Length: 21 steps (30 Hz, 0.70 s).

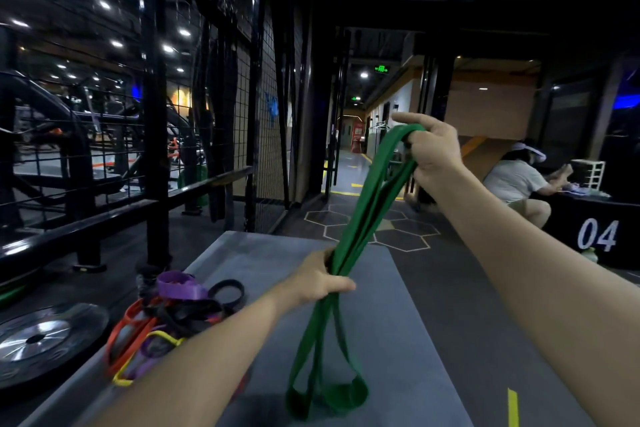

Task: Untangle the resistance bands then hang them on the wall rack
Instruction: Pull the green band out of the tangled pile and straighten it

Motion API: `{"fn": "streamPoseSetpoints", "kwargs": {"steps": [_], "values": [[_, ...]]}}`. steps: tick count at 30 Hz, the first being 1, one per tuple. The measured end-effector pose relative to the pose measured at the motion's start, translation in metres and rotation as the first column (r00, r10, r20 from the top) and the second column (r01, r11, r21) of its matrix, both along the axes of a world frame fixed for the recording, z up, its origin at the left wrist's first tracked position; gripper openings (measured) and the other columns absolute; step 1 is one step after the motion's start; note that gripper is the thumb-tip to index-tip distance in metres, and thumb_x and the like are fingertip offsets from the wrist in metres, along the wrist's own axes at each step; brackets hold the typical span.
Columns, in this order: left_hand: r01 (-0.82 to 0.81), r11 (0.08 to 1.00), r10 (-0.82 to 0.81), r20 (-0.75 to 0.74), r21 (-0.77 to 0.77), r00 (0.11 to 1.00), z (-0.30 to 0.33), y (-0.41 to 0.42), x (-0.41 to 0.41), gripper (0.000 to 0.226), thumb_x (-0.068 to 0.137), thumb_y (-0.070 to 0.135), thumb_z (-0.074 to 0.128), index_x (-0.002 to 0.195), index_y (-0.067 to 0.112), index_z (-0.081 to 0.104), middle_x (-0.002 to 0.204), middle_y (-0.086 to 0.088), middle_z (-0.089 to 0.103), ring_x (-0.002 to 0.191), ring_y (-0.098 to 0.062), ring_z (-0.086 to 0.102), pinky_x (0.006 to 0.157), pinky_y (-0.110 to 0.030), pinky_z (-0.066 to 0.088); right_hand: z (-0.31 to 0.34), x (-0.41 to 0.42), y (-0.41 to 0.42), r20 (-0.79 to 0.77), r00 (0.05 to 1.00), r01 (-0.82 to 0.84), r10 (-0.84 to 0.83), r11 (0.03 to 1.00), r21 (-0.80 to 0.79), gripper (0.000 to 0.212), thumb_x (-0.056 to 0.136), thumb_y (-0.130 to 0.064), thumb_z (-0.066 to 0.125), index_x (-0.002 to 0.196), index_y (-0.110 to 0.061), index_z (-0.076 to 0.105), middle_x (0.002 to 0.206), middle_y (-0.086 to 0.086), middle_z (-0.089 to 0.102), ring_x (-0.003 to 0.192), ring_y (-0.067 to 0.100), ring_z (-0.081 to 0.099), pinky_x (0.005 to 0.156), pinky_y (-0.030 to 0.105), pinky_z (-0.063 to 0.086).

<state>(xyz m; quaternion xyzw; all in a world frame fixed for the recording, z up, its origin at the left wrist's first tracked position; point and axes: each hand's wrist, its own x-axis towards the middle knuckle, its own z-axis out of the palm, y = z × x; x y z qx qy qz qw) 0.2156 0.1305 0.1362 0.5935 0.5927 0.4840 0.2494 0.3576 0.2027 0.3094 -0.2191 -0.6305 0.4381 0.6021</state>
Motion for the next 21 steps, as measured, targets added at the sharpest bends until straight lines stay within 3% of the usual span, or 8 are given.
{"fn": "streamPoseSetpoints", "kwargs": {"steps": [4,8,11,15,18,21], "values": [[-0.026,0.999,0.024,-0.050,-0.044,0.998,0.001,-0.004,-0.015,0.031,0.080,0.004,0.068,0.106,0.017,0.057,0.079,0.009,0.054,0.077,-0.008,0.052,0.057,-0.002,0.039,-0.020,0.041,0.026,0.010,0.997,0.082,-0.081,0.994,-0.073,0.045,0.085,0.017,0.037,0.075,-0.013,0.069,0.090,0.016,0.062,0.069,0.023,0.057,0.062,0.031,0.049],[-0.045,0.999,0.045,-0.032,0.024,0.998,0.022,0.003,-0.026,0.026,0.081,0.004,0.067,0.103,0.016,0.059,0.075,0.006,0.055,0.067,-0.001,0.051,0.060,-0.010,0.038,-0.051,0.085,0.048,0.233,0.966,0.115,-0.113,0.993,0.007,0.025,0.085,0.014,0.050,0.094,-0.004,0.066,0.078,0.011,0.062,0.046,0.007,0.058,0.043,0.015,0.045],[-0.025,0.999,0.029,-0.091,0.046,0.995,0.032,0.018,-0.034,0.034,0.081,0.001,0.066,0.112,0.015,0.059,0.090,0.001,0.060,0.079,-0.006,0.052,0.066,-0.005,0.039,-0.073,0.106,0.071,0.399,0.898,0.140,-0.188,0.979,0.147,0.021,0.077,0.006,0.068,0.092,-0.007,0.068,0.084,0.011,0.064,0.064,0.012,0.058,0.054,0.008,0.047],[-0.017,1.000,0.018,-0.168,0.006,0.986,0.033,0.049,-0.052,0.038,0.082,0.006,0.067,0.119,0.012,0.059,0.101,0.002,0.063,0.090,-0.006,0.056,0.073,-0.002,0.040,-0.094,0.102,0.102,0.487,0.819,0.193,-0.305,0.944,0.268,0.022,0.074,-0.003,0.074,0.090,-0.018,0.069,0.081,0.005,0.064,0.061,0.000,0.057,0.056,0.006,0.044],[-0.055,0.997,0.043,-0.233,-0.045,0.972,0.030,0.072,-0.082,0.042,0.083,0.006,0.067,0.122,0.014,0.057,0.106,0.000,0.063,0.097,-0.010,0.057,0.080,-0.012,0.042,-0.117,0.078,0.129,0.502,0.790,0.206,-0.351,0.924,0.323,0.023,0.076,-0.007,0.074,0.098,-0.014,0.072,0.087,0.006,0.062,0.077,0.015,0.056,0.059,0.008,0.042],[-0.137,0.985,0.097,-0.314,-0.109,0.944,0.026,0.086,-0.125,0.040,0.082,0.008,0.067,0.118,0.021,0.057,0.113,-0.005,0.063,0.105,-0.020,0.058,0.087,-0.026,0.044,-0.142,0.030,0.152,0.502,0.791,0.204,-0.349,0.925,0.321,0.023,0.078,-0.012,0.072,0.101,-0.014,0.071,0.095,0.005,0.056,0.081,0.017,0.054,0.067,0.019,0.040]]}}
